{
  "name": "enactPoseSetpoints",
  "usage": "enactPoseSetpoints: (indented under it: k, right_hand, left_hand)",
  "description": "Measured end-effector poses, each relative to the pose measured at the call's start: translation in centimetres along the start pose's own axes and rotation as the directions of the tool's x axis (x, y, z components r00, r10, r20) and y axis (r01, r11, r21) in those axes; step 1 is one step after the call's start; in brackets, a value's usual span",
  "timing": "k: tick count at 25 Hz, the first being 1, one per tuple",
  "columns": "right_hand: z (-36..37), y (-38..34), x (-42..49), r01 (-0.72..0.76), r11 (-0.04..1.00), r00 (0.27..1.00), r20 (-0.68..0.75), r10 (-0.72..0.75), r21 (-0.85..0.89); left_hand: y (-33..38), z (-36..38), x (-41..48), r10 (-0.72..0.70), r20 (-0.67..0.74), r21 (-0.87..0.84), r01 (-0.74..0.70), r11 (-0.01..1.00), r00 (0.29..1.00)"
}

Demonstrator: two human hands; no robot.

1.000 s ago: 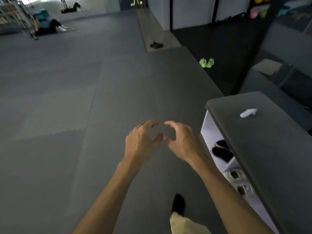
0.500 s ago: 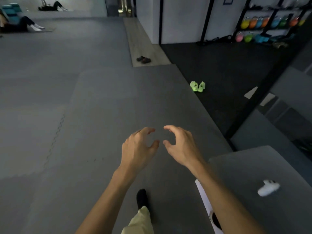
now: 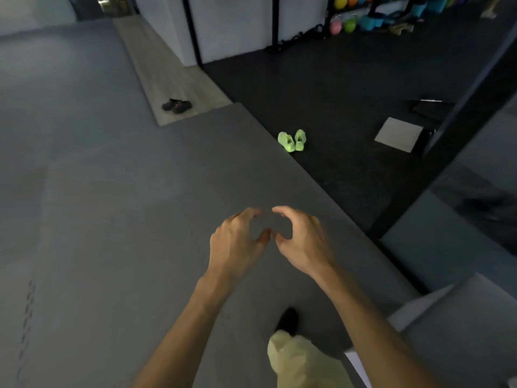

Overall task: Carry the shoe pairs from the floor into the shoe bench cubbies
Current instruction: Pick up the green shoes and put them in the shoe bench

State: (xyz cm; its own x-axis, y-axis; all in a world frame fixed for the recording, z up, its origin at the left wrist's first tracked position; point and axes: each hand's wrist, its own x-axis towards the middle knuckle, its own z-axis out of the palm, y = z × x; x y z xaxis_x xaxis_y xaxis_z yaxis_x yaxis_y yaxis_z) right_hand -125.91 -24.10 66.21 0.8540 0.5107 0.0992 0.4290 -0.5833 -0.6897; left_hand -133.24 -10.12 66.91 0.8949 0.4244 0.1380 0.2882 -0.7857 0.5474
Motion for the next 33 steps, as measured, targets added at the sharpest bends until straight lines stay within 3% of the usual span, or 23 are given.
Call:
enactPoseSetpoints:
  k: [7,16,21,26,33]
  right_hand:
    - [-0.6,5.7,27.0,-0.094,0.993,0.996,0.016,0.093,0.073]
    - [-3.3,12.4,56.1,-0.109,0.988,0.992,0.05,0.115,-0.11]
    - [-2.4,17.6,71.3,-0.195,0.963,0.98,0.004,0.199,-0.185]
    - [-2.9,22.0,83.9,-0.308,0.935,0.951,-0.028,0.308,-0.177]
    - [-1.6,34.5,99.2,-0.328,0.934,0.94,0.053,0.338,-0.141]
  left_hand:
    - [-0.7,4.2,27.5,-0.028,0.086,0.053,0.023,0.998,0.996]
    - [-2.5,11.0,58.5,-0.015,0.065,-0.026,0.016,1.0,0.998]
    - [-3.6,17.2,75.4,0.041,0.163,-0.077,-0.029,0.997,0.986]
    - [-1.8,22.2,89.5,0.09,0.324,-0.083,-0.067,0.994,0.942]
    - [-1.9,34.1,105.1,-0.045,0.407,0.001,0.049,0.999,0.912]
